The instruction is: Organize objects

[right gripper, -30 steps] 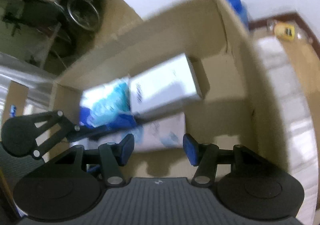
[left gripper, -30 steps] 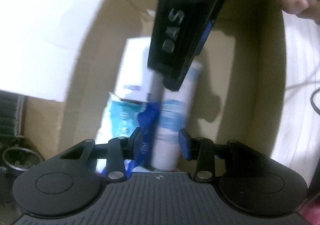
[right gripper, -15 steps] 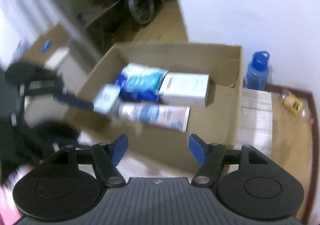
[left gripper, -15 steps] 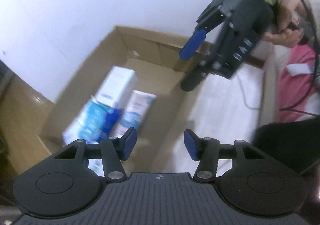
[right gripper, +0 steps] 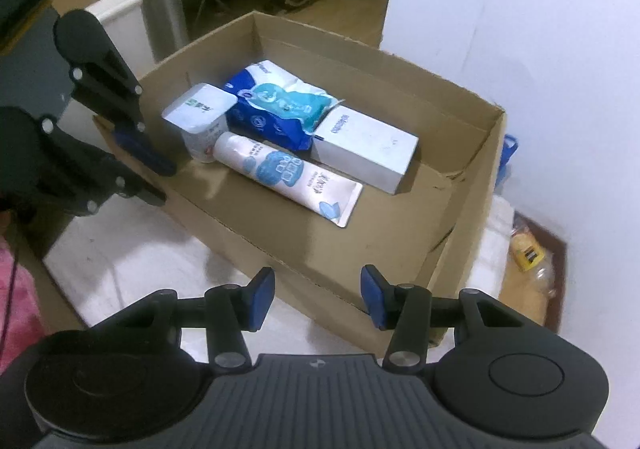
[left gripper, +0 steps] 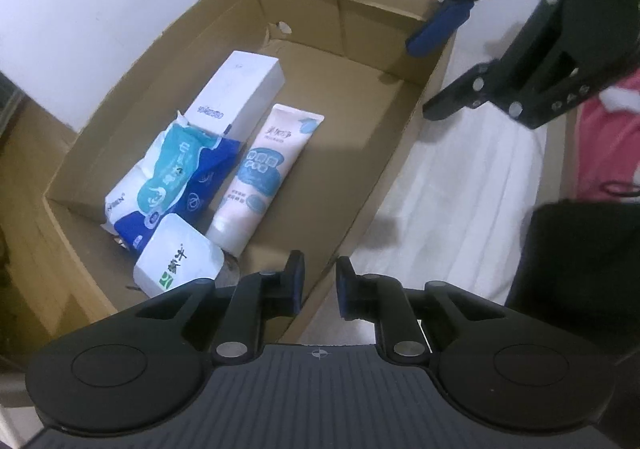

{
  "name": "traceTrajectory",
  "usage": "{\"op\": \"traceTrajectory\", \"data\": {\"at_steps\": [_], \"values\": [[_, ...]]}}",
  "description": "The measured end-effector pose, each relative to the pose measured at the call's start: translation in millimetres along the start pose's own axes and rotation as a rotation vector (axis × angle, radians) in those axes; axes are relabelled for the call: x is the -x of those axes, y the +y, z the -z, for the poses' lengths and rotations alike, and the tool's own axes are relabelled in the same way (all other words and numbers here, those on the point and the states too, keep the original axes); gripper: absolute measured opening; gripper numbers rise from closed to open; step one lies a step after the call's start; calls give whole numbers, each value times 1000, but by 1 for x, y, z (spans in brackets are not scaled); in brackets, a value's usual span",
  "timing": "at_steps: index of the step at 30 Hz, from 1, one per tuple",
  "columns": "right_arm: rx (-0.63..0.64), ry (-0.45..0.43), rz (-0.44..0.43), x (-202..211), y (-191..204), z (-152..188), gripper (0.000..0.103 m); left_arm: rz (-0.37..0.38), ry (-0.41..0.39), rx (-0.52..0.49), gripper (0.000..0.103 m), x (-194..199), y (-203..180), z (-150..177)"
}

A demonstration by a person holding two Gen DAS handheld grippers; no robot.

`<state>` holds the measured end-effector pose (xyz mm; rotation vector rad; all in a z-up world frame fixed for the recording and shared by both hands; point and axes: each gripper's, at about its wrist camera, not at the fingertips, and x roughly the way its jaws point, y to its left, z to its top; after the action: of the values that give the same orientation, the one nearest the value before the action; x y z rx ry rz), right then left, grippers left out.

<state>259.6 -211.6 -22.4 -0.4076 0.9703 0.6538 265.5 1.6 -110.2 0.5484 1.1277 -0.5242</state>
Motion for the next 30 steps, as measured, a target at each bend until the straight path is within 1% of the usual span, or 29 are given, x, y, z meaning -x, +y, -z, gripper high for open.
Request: {"op": "traceTrajectory", "data": {"at_steps": [2,4,8,12,16,23,26,27,29,30], "values": [[-18,4,-22,4,-1,3,51,9,0,23,16,10,-7,5],[-20,7,-31,6,1,5,51,13,3,20,16,16,-16,11],[36,16,-12,6,13,8,51,8,10,21,16,26,-37,22],[13,20,-31,10,15,14,51,9,16,23,17,37,-57,34],[28,19,-29,12,20,18,51,12,28,-1,18,49,-76,43],[31,15,-34,14,23,21,52,15,38,4,19,65,-81,46],[21,16,-52,13,22,21,52,38,57,1,29,59,-73,39],[13,16,-55,14,17,21,52,39,58,-6,30,64,-71,36],[5,20,-64,16,11,16,52,62,35,1,30,78,-62,30],[-9,15,-85,19,8,17,52,76,9,6,30,90,-56,26]]}}
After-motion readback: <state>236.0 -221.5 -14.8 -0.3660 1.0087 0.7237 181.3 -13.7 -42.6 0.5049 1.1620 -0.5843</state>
